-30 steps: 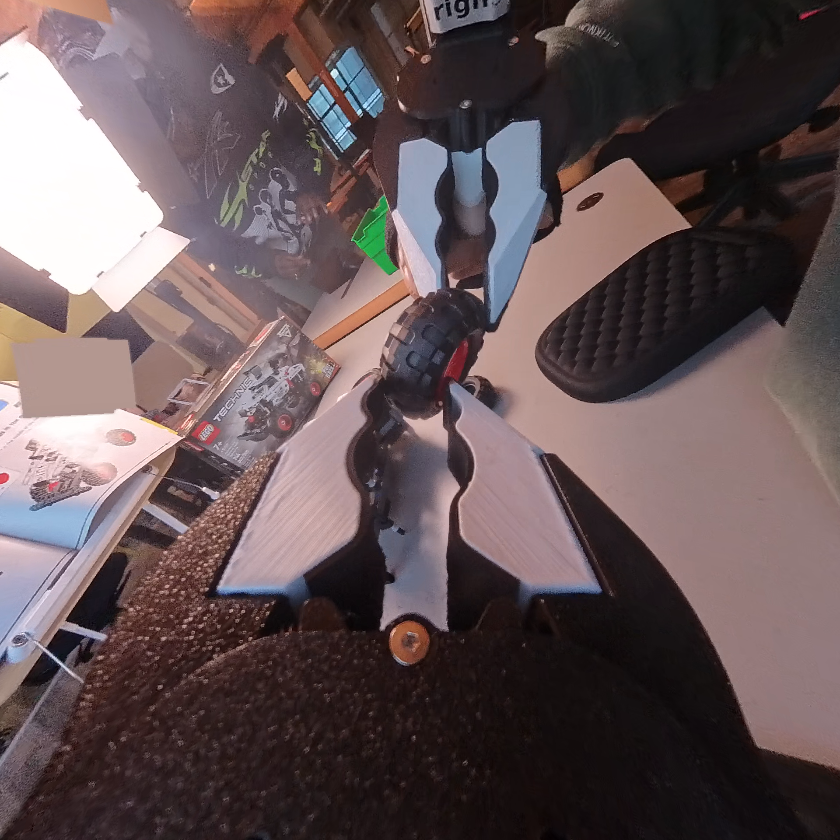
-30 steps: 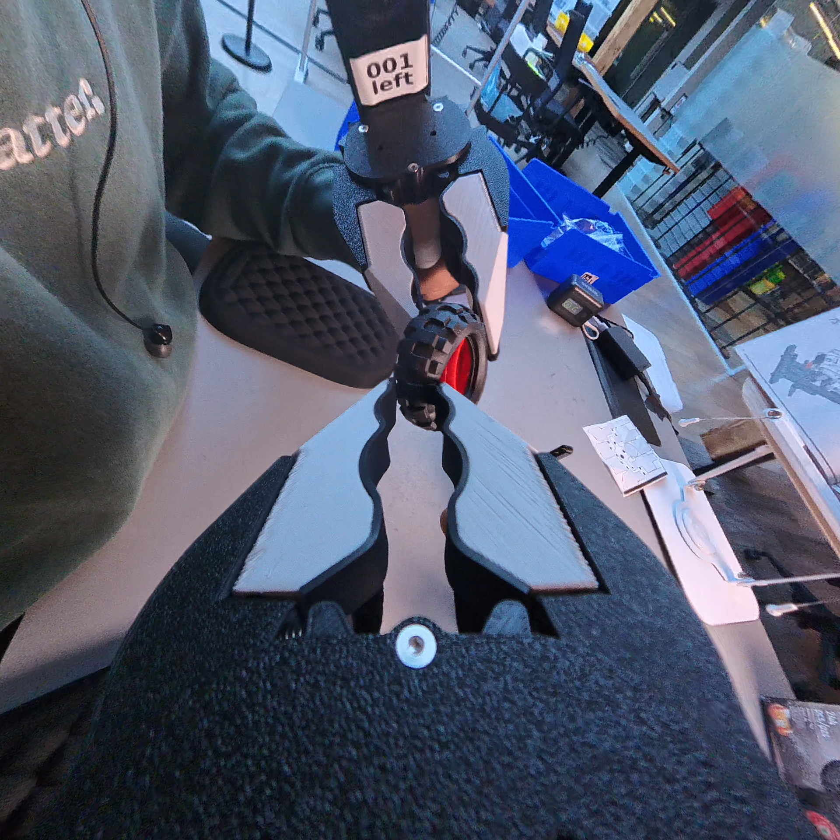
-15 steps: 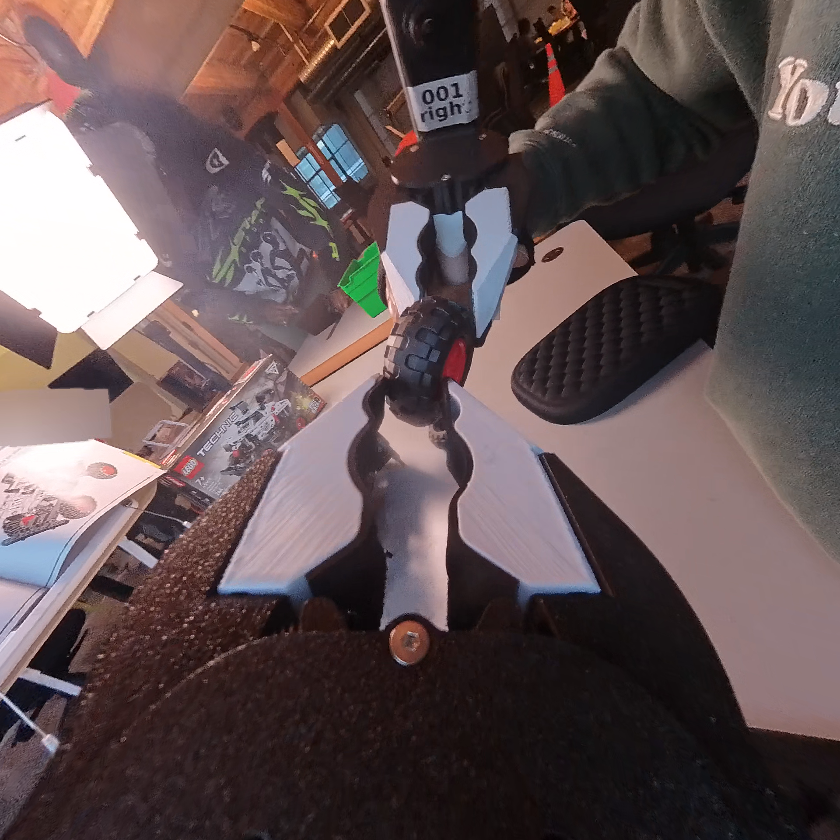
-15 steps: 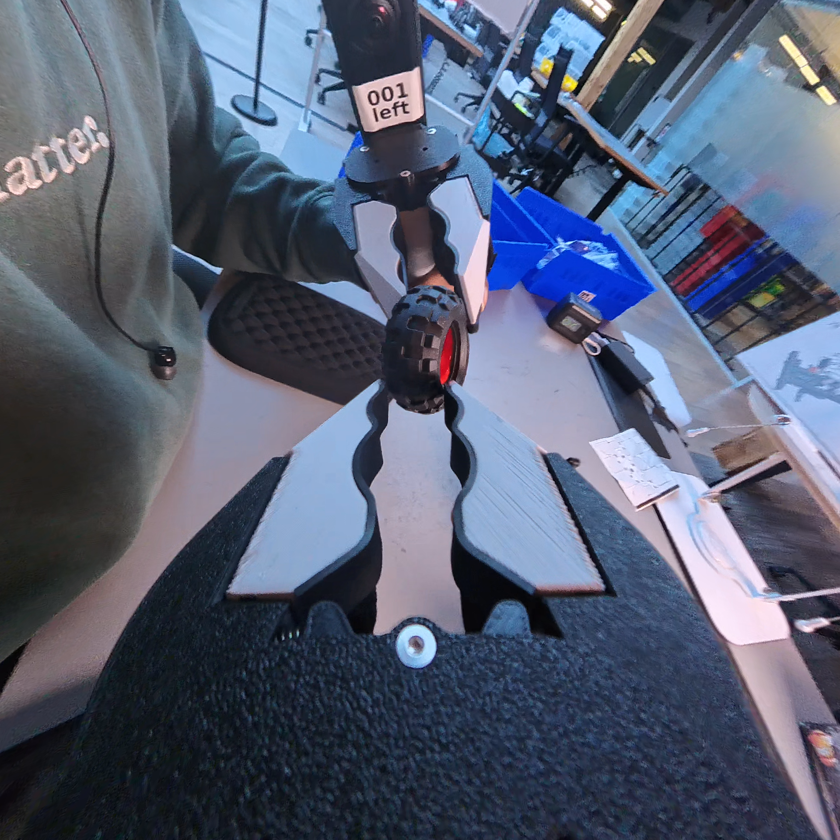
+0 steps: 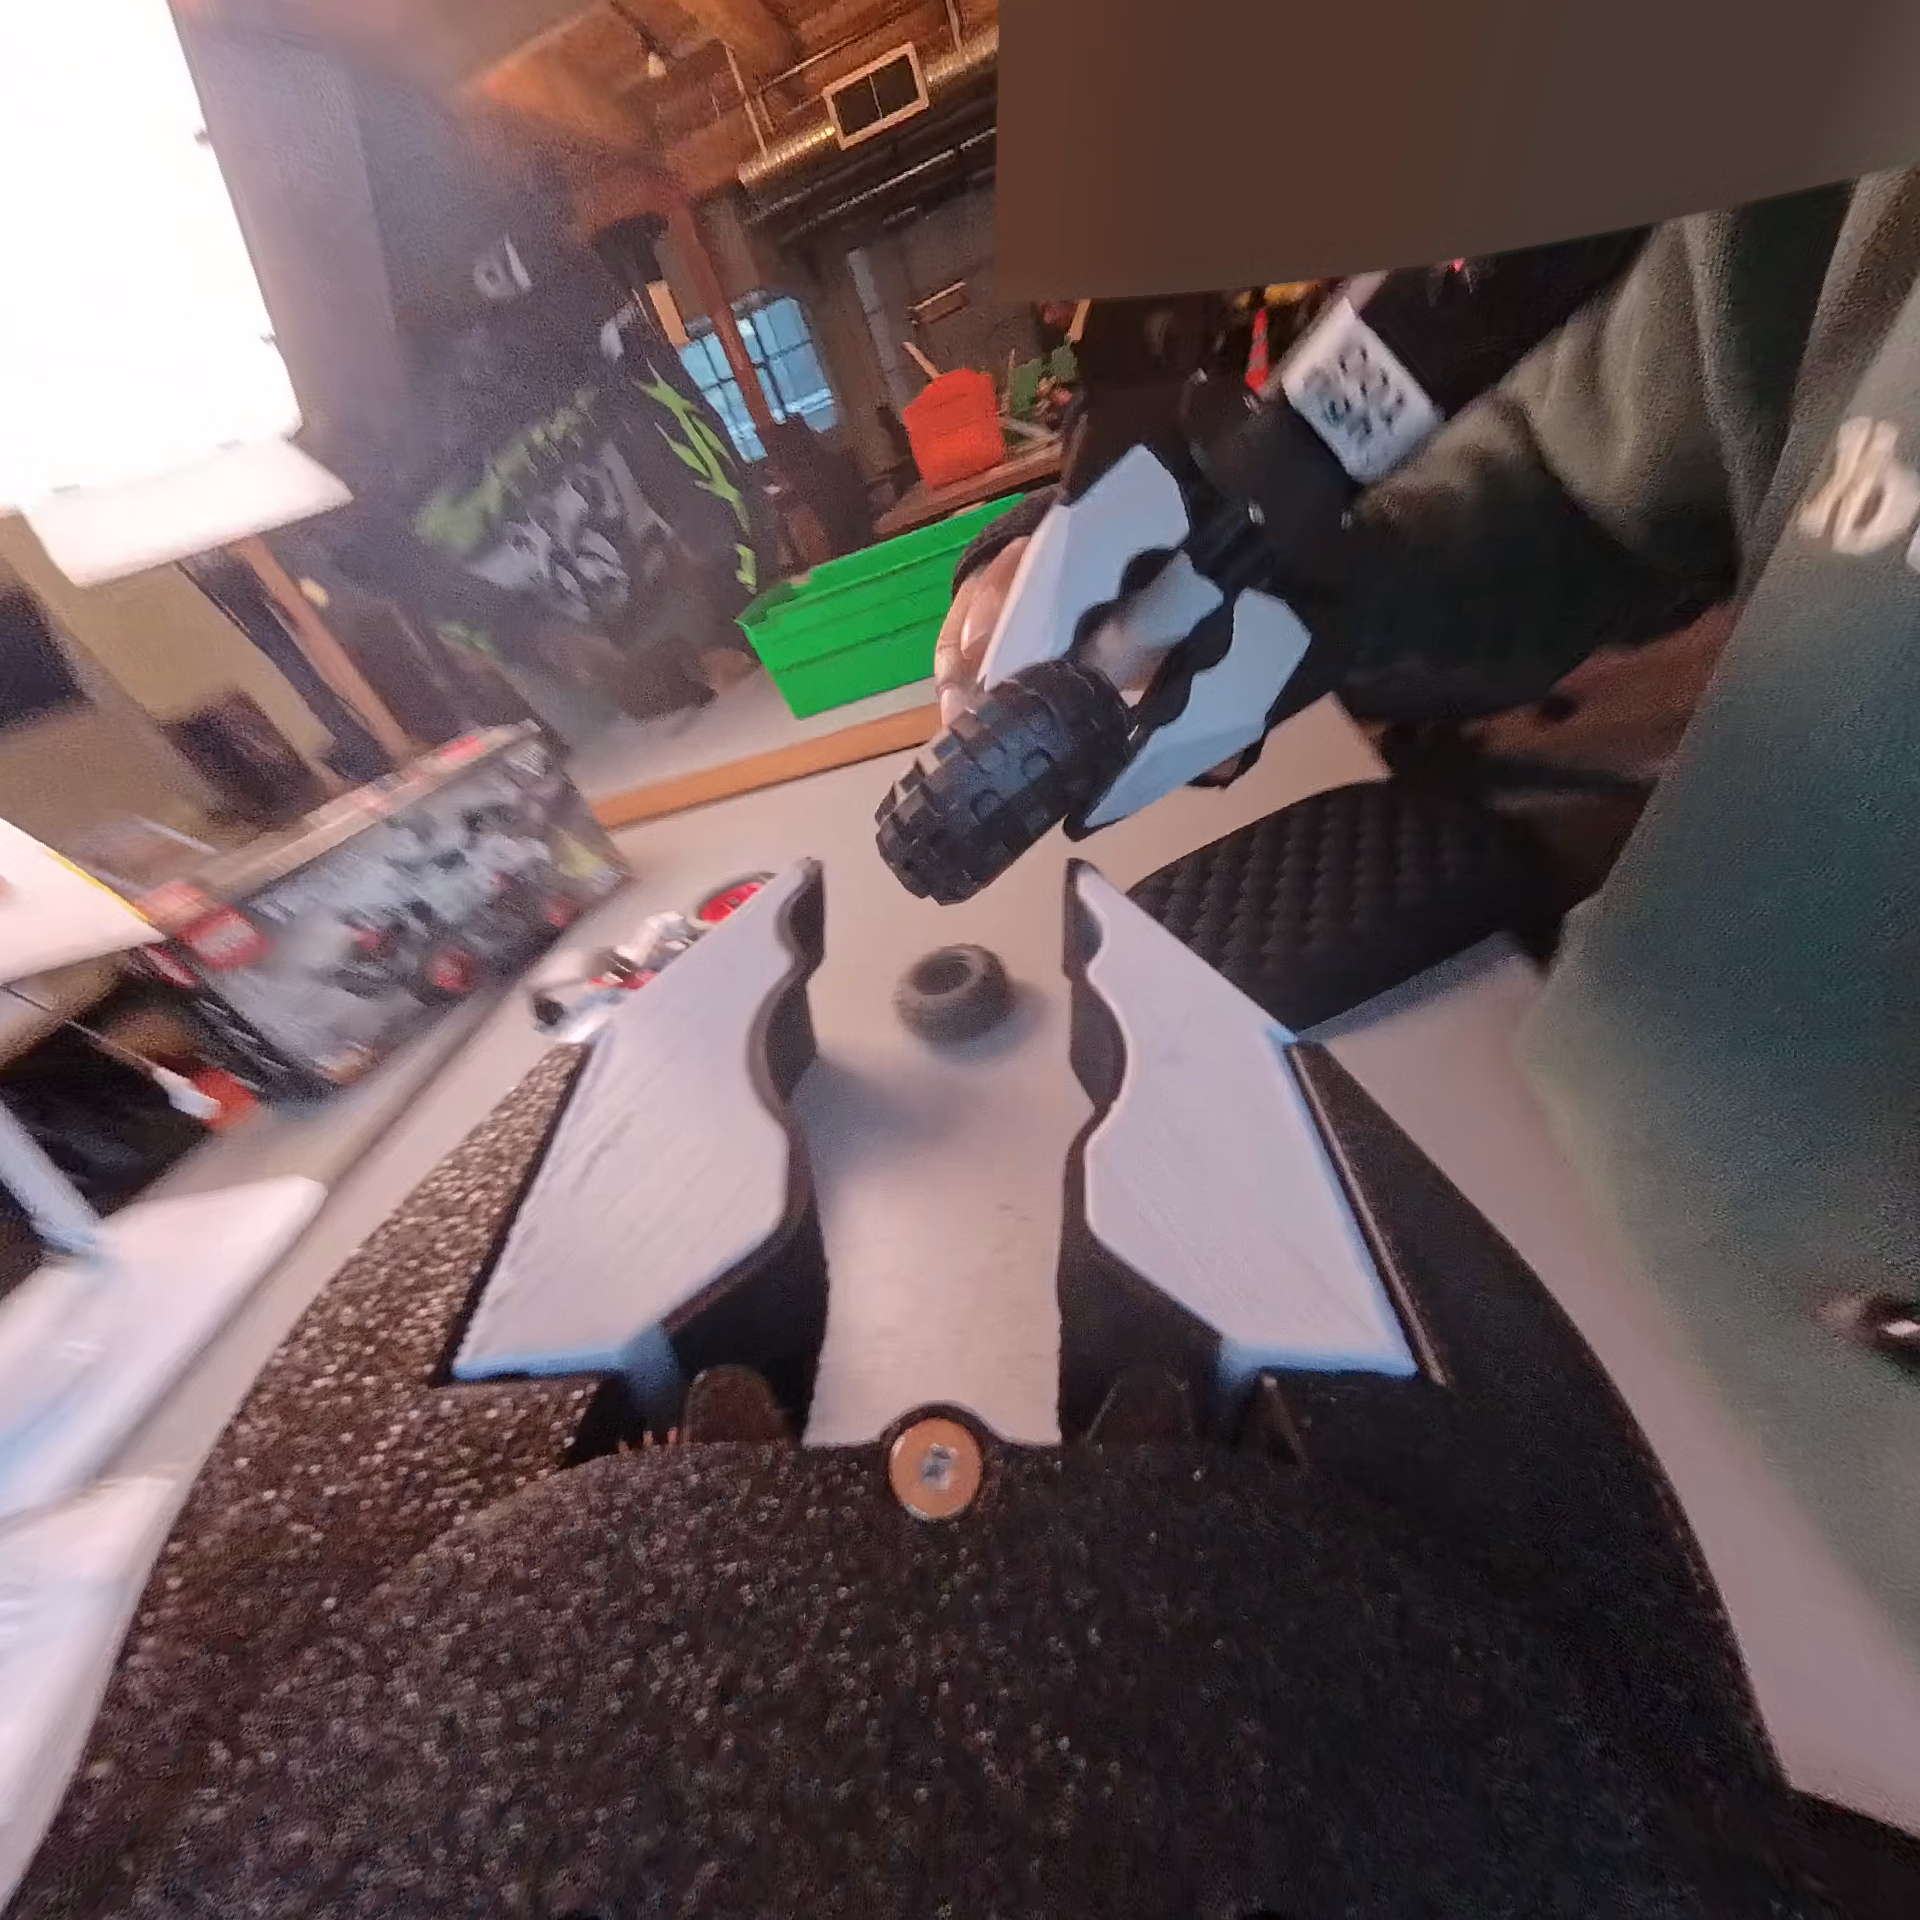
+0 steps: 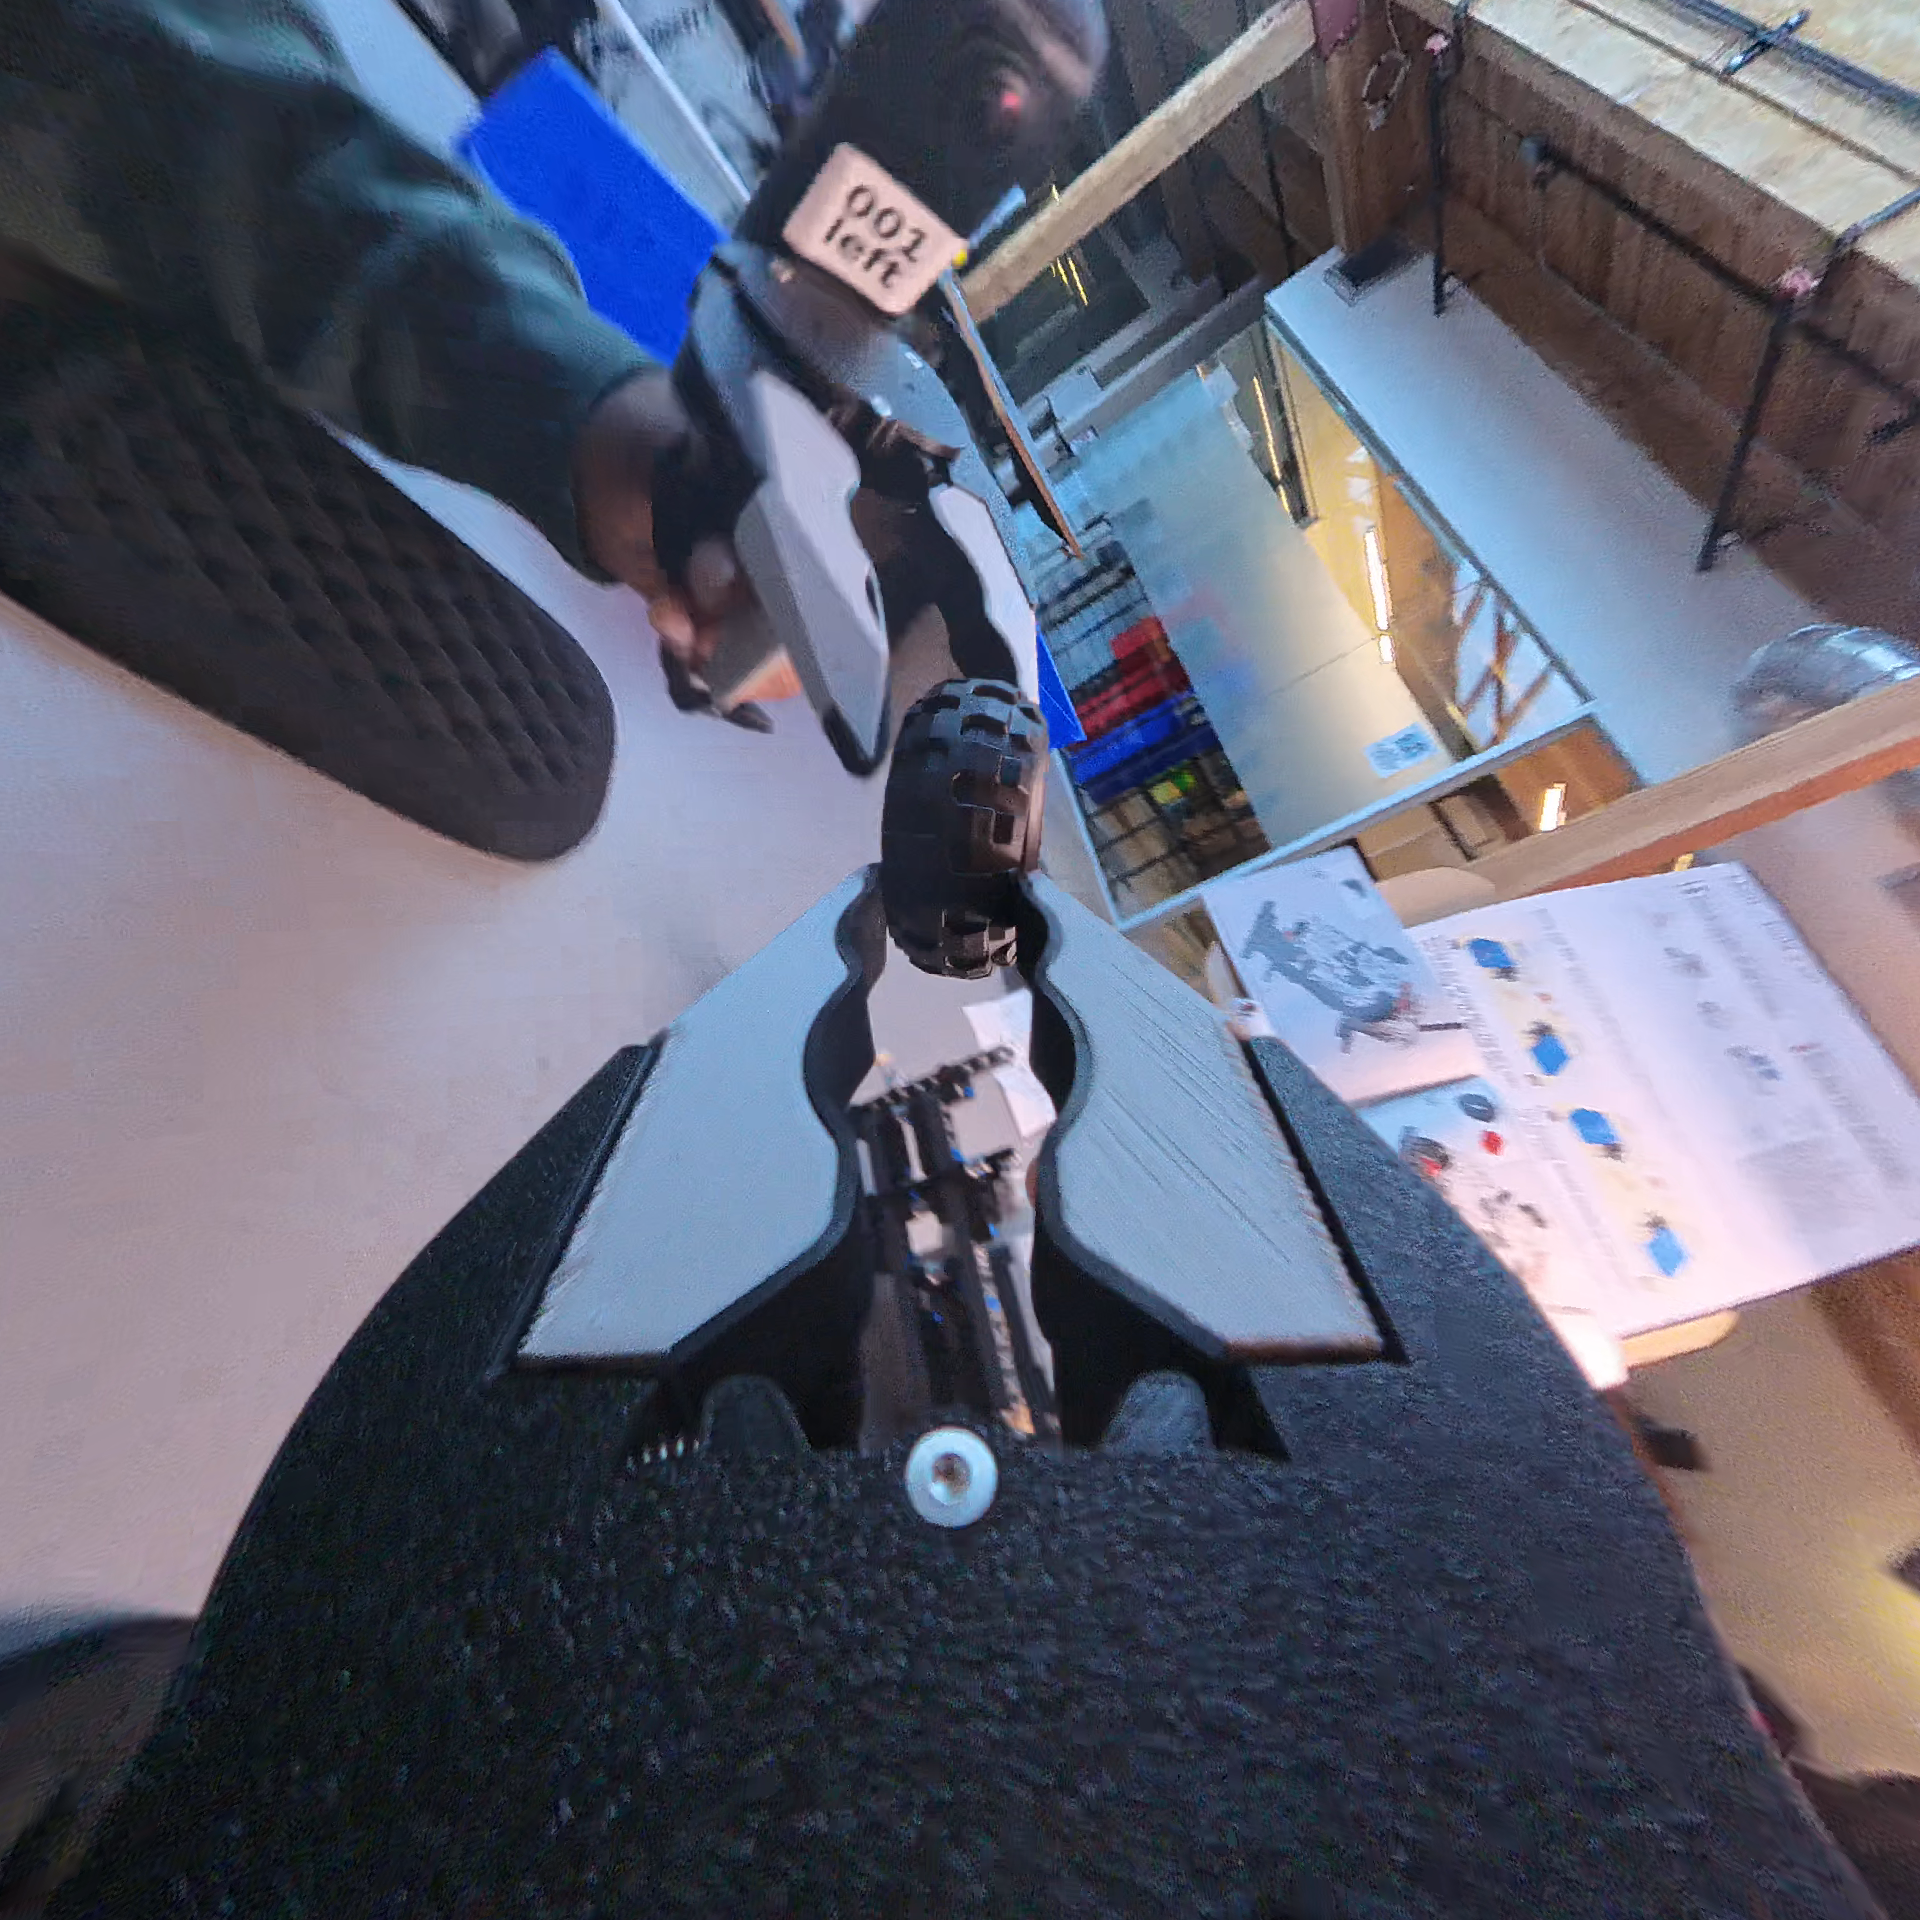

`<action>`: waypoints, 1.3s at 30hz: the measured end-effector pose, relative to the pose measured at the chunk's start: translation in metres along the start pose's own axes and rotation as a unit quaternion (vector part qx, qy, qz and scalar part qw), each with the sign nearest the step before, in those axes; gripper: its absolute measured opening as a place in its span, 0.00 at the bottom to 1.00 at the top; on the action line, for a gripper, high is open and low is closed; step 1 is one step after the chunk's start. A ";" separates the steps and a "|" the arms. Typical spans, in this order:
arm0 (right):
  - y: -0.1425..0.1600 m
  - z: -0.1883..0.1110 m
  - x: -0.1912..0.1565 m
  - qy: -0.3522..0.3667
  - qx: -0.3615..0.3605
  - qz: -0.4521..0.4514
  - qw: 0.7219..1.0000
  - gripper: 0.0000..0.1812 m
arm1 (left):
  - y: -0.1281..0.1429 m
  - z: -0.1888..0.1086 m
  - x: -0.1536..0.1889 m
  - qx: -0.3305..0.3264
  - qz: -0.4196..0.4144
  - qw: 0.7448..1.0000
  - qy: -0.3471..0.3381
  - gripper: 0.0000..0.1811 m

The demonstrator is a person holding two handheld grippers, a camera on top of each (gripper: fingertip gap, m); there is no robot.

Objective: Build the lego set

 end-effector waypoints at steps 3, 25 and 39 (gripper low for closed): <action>0.012 0.002 -0.008 0.019 -0.044 -0.107 0.993 0.12 | 0.008 0.004 -0.019 0.008 -0.213 0.975 0.058 0.38; 0.054 0.020 -0.024 -0.096 -0.074 0.227 0.966 0.30 | 0.037 0.021 -0.040 -0.091 -0.281 0.955 0.033 0.15; 0.039 0.022 -0.028 -0.064 -0.020 0.129 0.989 0.11 | 0.031 0.026 0.005 -0.147 0.020 0.989 0.010 0.18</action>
Point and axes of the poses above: each gripper's, where its closed fingertips meet, z out along the fingers, y out of its underside, x = y × z across the jaws, the point moved 9 cm from there along -z, back along the fingers, and after that the axes turned 8 degrees about -z, right-handed, at the moved point
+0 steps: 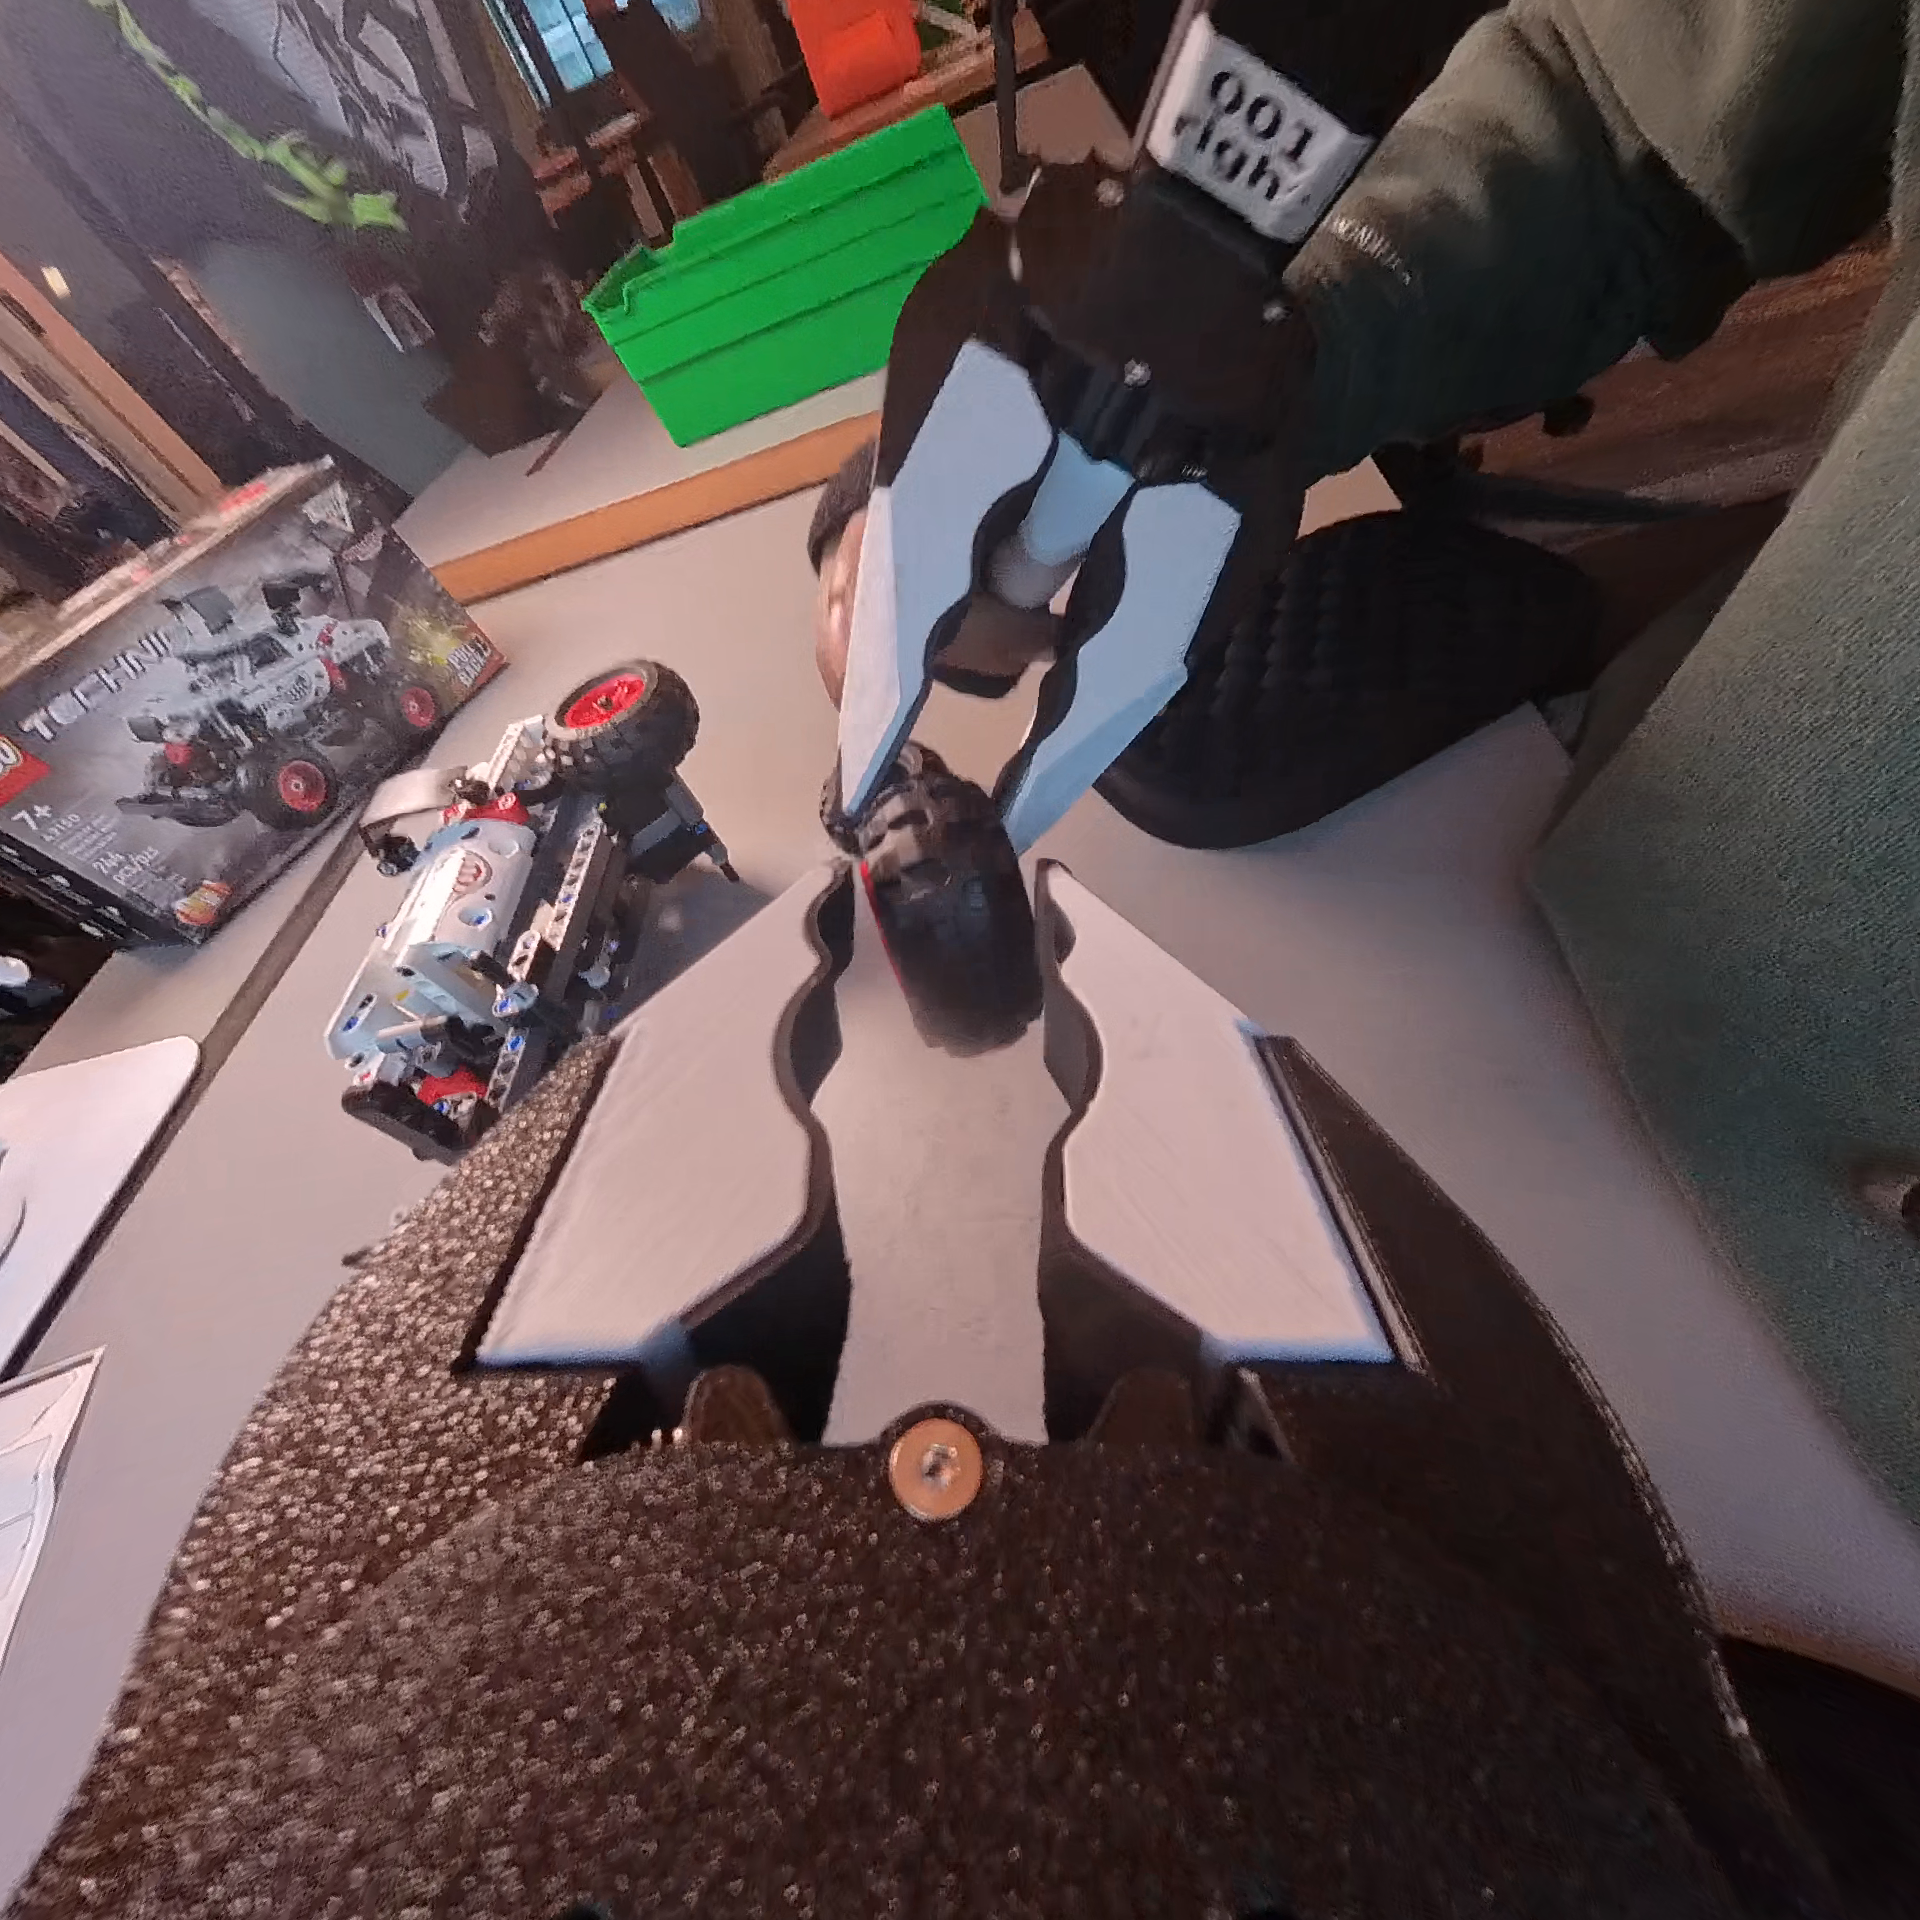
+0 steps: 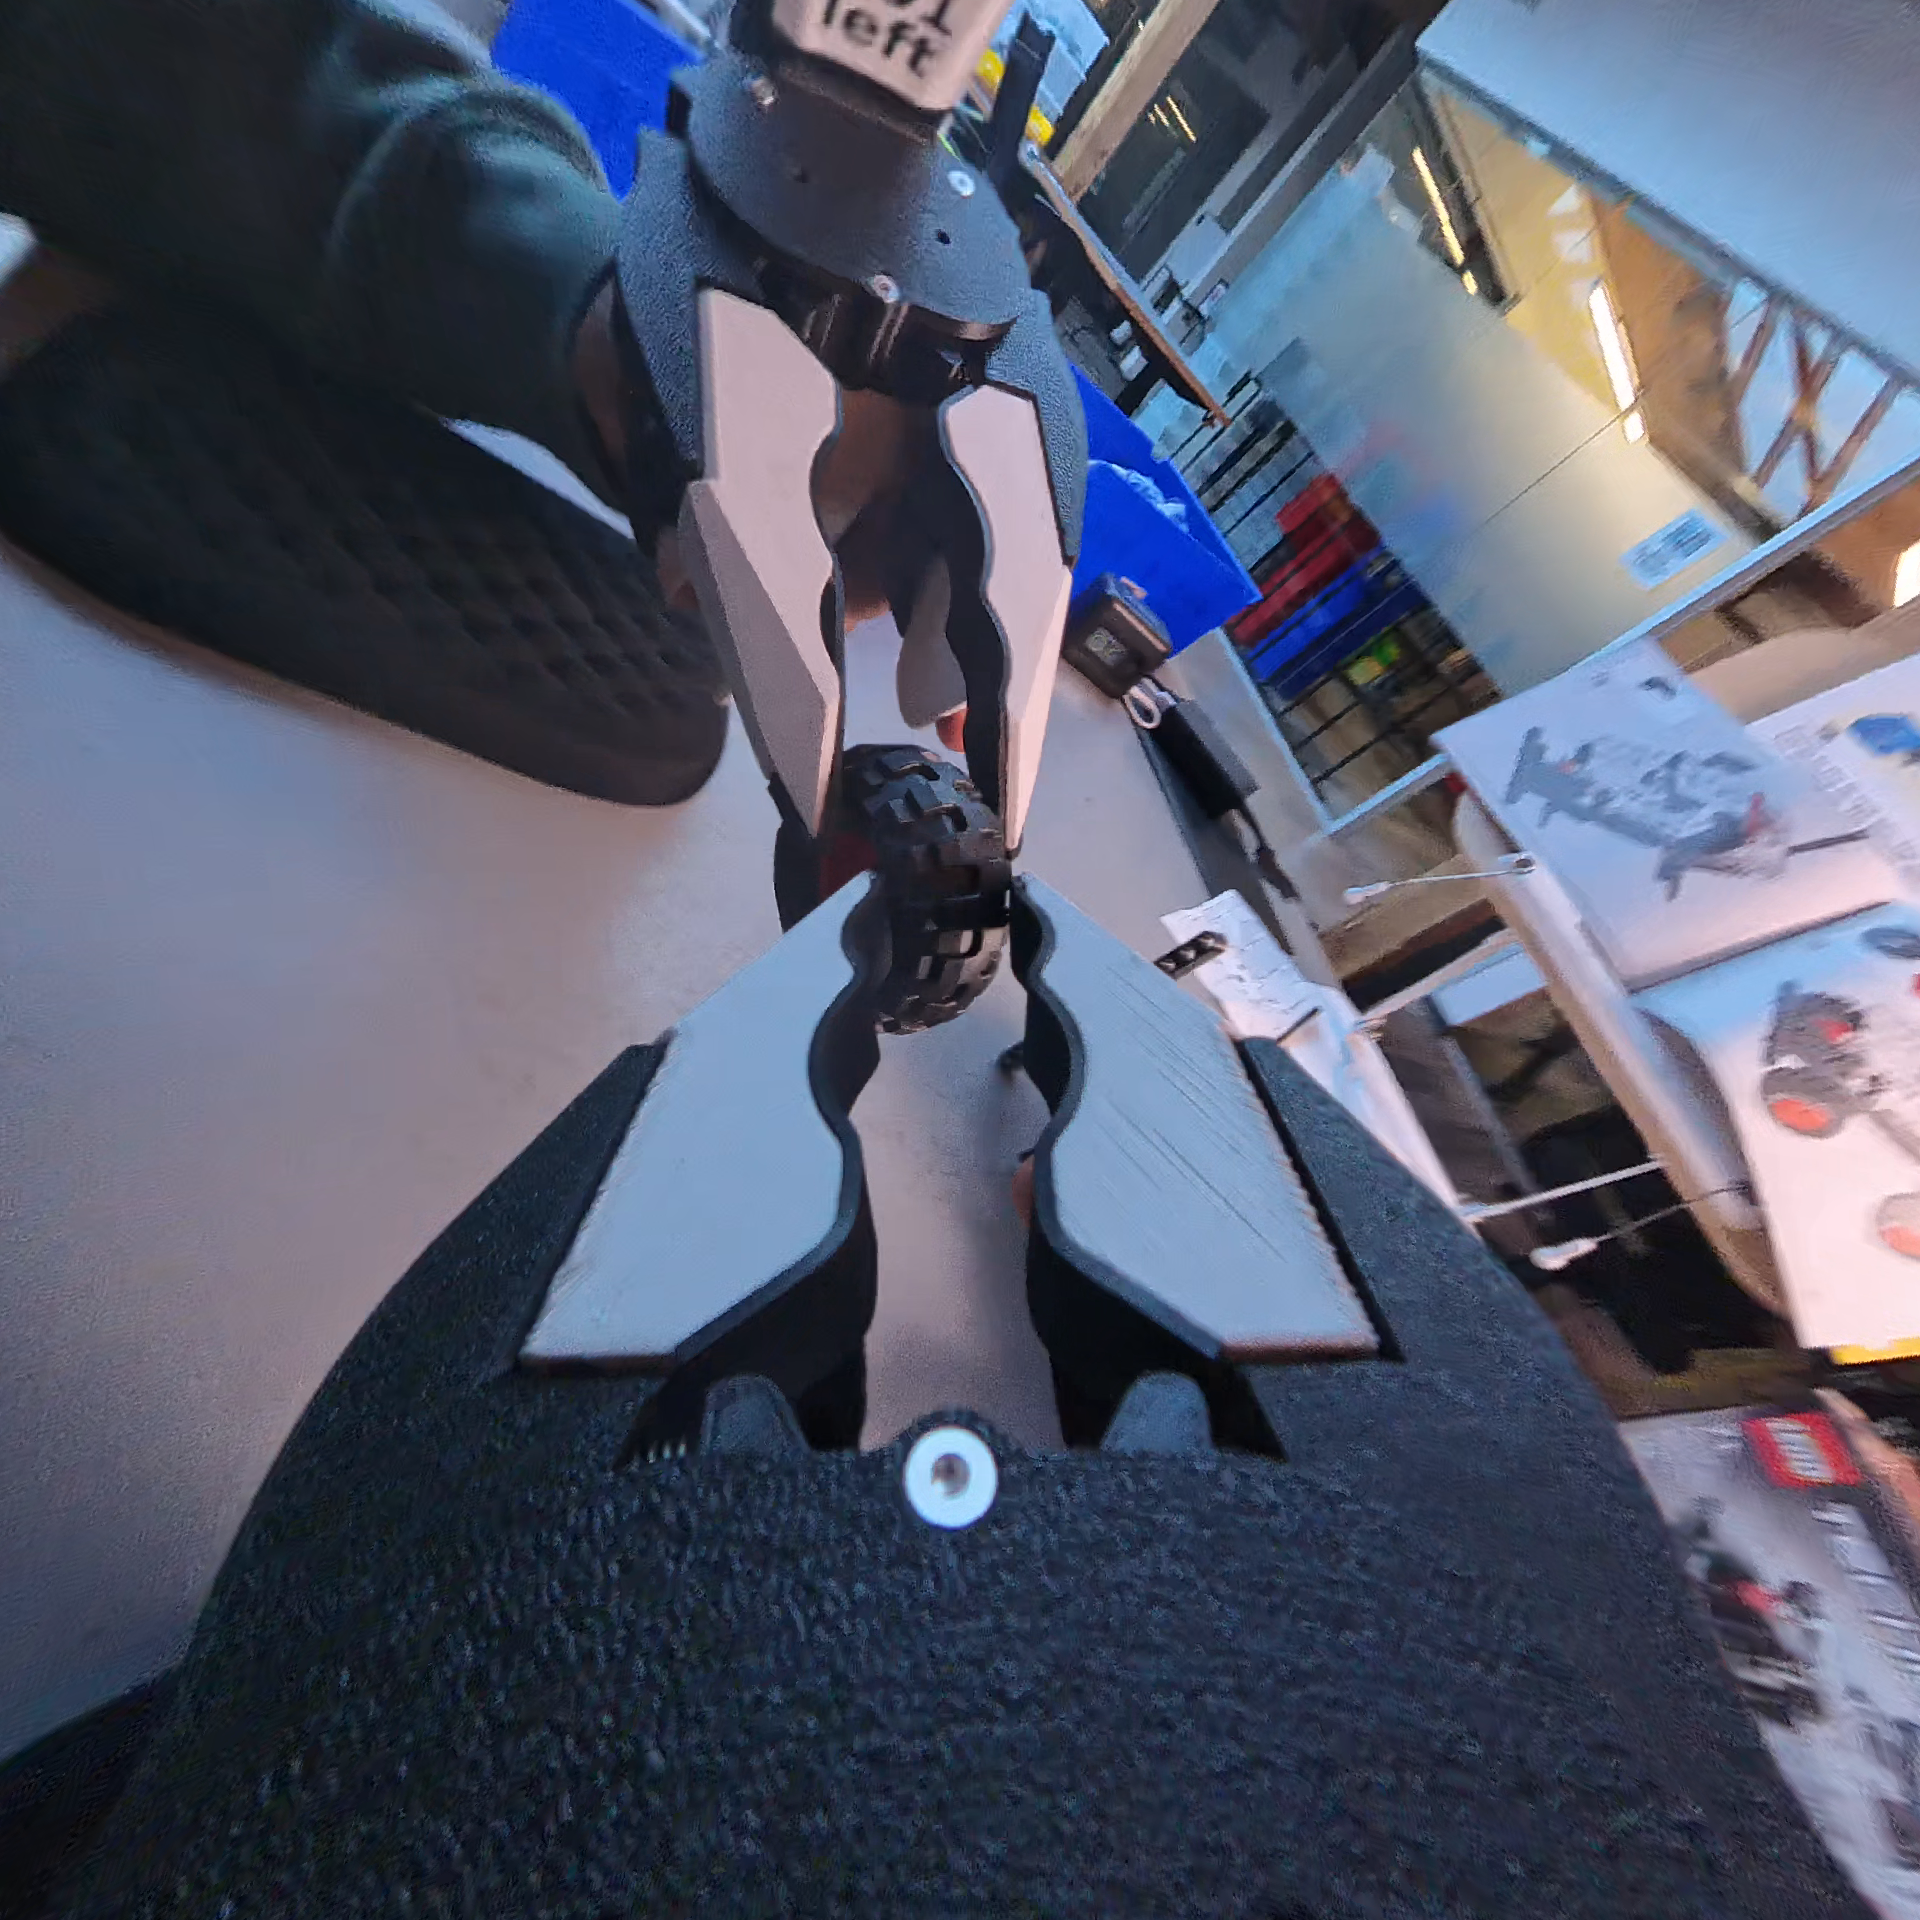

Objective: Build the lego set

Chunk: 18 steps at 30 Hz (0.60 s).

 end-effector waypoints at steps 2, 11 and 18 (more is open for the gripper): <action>0.003 -0.001 -0.007 0.023 -0.011 -0.076 0.997 0.11 | 0.009 0.004 -0.005 -0.039 -0.016 0.999 0.000 0.26; 0.019 0.008 -0.038 -0.005 -0.064 -0.189 0.980 0.14 | 0.033 0.025 0.010 -0.166 0.162 0.972 -0.025 0.14; 0.025 0.016 -0.056 -0.093 -0.099 -0.149 0.980 0.14 | 0.052 0.037 0.024 -0.239 0.278 0.930 -0.021 0.14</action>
Point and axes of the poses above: each gripper's, where its closed fingertips meet, z out along the fingers, y out of its underside, x = y × z across the jaws, the point moved 9 cm from there along -z, back along the fingers, and after that the axes turned 8 degrees about -z, right-handed, at the moved point
